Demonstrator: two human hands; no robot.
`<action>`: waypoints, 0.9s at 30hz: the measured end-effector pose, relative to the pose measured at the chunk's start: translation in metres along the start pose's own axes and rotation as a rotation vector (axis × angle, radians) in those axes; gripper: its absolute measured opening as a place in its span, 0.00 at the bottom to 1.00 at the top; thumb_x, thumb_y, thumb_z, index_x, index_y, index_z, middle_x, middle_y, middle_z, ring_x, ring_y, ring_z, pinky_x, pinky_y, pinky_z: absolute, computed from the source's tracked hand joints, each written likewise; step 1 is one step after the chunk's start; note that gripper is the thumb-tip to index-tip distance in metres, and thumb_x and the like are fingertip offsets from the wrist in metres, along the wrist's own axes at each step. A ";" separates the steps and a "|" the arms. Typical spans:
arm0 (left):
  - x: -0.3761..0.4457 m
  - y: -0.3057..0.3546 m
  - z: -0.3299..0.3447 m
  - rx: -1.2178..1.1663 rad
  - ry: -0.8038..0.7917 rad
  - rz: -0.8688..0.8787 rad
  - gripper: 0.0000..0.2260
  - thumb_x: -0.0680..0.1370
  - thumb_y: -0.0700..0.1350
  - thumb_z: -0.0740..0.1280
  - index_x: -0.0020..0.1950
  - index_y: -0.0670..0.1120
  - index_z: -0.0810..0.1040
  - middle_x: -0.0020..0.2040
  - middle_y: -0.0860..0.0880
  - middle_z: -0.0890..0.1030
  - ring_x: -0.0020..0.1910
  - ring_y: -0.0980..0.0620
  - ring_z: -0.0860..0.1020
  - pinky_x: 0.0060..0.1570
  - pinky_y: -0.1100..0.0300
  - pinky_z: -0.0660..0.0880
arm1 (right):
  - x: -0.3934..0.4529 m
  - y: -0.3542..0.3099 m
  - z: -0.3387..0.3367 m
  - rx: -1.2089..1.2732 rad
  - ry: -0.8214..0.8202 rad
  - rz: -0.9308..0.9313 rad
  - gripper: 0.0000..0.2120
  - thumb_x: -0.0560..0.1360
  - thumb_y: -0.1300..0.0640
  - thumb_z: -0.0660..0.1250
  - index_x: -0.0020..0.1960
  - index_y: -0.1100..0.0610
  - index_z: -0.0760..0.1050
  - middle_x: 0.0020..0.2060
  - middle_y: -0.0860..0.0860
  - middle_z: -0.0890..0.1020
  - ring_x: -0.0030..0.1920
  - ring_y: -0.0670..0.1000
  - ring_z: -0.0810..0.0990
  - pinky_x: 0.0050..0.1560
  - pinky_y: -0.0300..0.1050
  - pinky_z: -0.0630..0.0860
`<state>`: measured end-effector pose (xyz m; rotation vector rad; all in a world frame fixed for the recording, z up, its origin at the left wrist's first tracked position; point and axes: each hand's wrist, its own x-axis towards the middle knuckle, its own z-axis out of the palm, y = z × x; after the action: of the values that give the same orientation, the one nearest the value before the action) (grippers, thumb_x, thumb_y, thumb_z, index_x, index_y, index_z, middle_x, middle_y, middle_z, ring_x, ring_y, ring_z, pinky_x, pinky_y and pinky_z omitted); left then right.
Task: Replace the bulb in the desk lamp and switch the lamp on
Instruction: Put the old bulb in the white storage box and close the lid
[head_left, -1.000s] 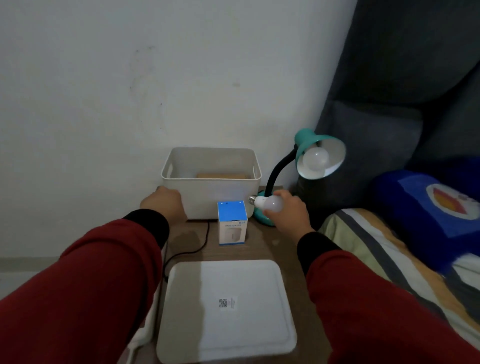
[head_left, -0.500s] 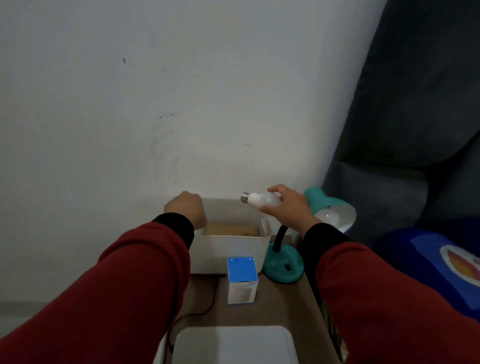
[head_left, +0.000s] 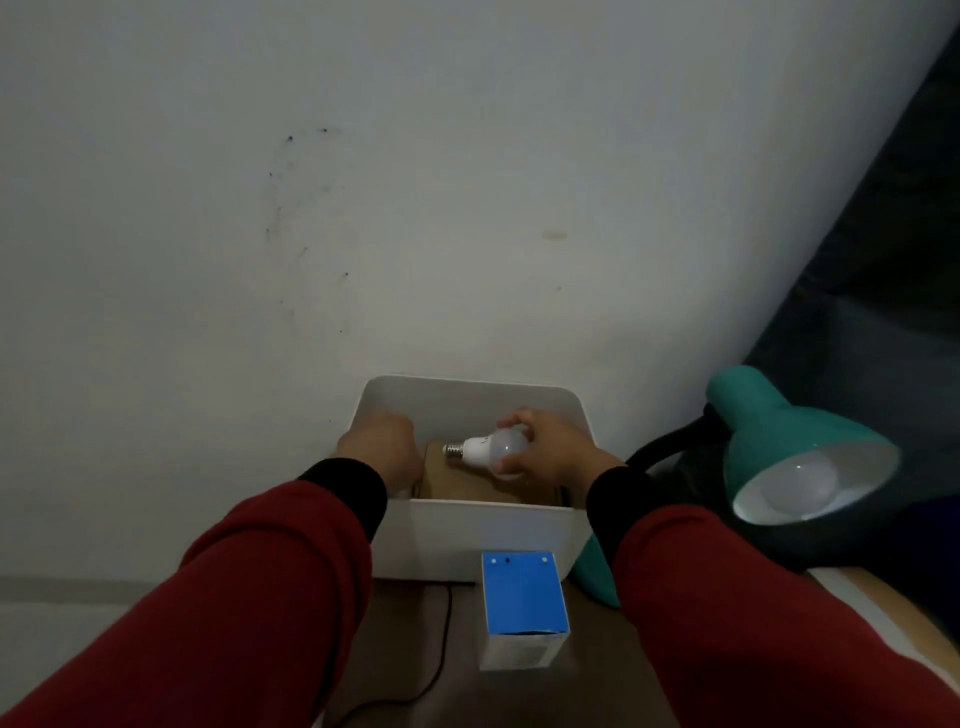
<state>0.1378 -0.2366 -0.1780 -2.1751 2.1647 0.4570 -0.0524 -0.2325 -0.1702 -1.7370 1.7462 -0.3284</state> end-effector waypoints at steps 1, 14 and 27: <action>0.003 0.000 0.003 0.010 -0.004 0.001 0.16 0.75 0.47 0.65 0.60 0.41 0.75 0.63 0.41 0.76 0.62 0.42 0.74 0.61 0.54 0.73 | 0.004 0.001 0.002 -0.027 -0.004 -0.001 0.29 0.67 0.57 0.76 0.65 0.52 0.73 0.62 0.56 0.76 0.61 0.55 0.75 0.60 0.43 0.71; -0.016 0.011 -0.018 0.077 -0.004 0.026 0.19 0.73 0.48 0.68 0.62 0.42 0.74 0.64 0.42 0.74 0.63 0.44 0.73 0.61 0.54 0.74 | -0.016 -0.016 -0.021 -0.448 -0.085 0.048 0.33 0.74 0.54 0.69 0.74 0.56 0.60 0.70 0.57 0.70 0.68 0.57 0.71 0.66 0.48 0.70; -0.125 0.021 -0.079 0.163 0.163 0.006 0.17 0.75 0.45 0.65 0.61 0.39 0.74 0.61 0.41 0.76 0.58 0.43 0.77 0.55 0.55 0.76 | -0.139 -0.052 -0.066 -0.683 0.017 0.040 0.17 0.75 0.54 0.67 0.59 0.62 0.75 0.59 0.58 0.78 0.58 0.57 0.78 0.47 0.45 0.71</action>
<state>0.1335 -0.1343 -0.0698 -2.1867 2.1991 0.1008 -0.0617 -0.1209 -0.0521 -2.1465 2.0477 0.3157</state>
